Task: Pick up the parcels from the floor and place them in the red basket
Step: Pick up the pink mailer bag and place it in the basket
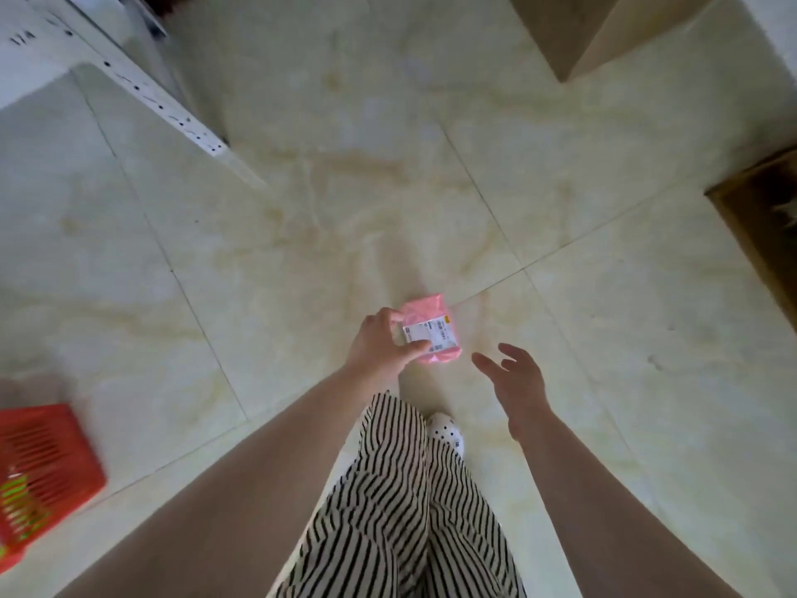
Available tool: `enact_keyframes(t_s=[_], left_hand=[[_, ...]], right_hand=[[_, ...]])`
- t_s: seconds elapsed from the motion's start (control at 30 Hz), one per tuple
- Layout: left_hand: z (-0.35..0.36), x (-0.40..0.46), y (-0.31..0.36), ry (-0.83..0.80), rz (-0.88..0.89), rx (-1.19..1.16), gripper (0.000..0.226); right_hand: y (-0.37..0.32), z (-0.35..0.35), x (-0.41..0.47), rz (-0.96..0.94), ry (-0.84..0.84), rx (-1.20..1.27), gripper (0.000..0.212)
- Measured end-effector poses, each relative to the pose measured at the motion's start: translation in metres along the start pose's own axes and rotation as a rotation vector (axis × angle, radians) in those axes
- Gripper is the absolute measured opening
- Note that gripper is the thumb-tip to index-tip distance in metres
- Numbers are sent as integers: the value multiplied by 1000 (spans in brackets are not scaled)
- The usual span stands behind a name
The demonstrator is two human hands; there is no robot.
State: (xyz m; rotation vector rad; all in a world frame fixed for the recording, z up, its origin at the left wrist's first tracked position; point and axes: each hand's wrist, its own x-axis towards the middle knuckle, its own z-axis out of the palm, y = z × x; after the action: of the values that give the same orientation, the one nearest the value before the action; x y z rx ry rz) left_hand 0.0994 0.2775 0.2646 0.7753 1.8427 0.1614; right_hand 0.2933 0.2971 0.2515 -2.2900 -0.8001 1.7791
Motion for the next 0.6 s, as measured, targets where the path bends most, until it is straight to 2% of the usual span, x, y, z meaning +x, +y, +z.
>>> enact_keyframes(t_s=[0.17, 0.27, 0.33, 0.4, 0.43, 0.5, 0.6], left_hand=[[48, 100, -35, 25, 14, 72, 72], [88, 179, -75, -18, -9, 100, 84], [101, 210, -85, -44, -31, 119, 83], [105, 223, -85, -72, -51, 149, 68], [103, 226, -85, -77, -49, 148, 70], [101, 234, -87, -90, -44, 159, 79], [77, 212, -77, -65, -55, 185, 94]], right_hand=[[46, 41, 110, -5, -24, -59, 73], [68, 66, 175, -3, -33, -115, 75], [80, 79, 214, 22, -43, -139, 72], [87, 89, 243, 43, -78, -166, 57], [86, 93, 249, 33, -98, -201, 45], [81, 96, 255, -25, -104, -278, 24], [64, 91, 235, -111, -125, -342, 14]])
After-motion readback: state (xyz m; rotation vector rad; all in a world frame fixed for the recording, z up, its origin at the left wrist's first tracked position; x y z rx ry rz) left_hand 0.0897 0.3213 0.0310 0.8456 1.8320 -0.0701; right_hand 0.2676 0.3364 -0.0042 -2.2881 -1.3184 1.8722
